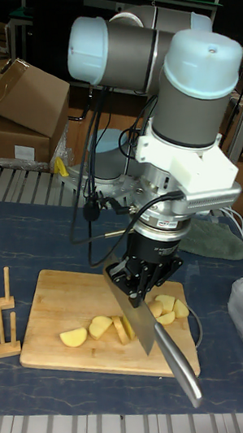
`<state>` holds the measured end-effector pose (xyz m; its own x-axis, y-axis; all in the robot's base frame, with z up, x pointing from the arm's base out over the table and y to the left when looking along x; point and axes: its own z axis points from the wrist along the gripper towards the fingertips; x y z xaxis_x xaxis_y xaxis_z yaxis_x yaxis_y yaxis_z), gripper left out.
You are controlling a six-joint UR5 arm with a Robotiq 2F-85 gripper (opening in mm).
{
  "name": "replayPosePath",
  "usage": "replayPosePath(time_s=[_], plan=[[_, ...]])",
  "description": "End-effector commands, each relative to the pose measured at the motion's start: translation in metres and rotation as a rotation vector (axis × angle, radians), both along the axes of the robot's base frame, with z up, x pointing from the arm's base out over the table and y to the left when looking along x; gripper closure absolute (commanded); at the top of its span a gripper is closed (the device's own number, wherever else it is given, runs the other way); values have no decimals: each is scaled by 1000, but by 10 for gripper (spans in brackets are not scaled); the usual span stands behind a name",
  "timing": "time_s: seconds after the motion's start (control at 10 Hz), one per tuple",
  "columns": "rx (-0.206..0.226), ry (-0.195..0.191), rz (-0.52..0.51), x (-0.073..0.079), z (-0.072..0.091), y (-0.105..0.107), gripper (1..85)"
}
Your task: Chop the potatoes
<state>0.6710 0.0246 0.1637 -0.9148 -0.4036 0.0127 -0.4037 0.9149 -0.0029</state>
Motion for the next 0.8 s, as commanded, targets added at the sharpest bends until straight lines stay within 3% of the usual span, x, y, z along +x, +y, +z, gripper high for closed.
replayPosePath(time_s=[0.0, 0.7], plan=[[12, -16, 7, 6, -3, -5, 847], [26, -60, 26, 22, -27, -13, 847]])
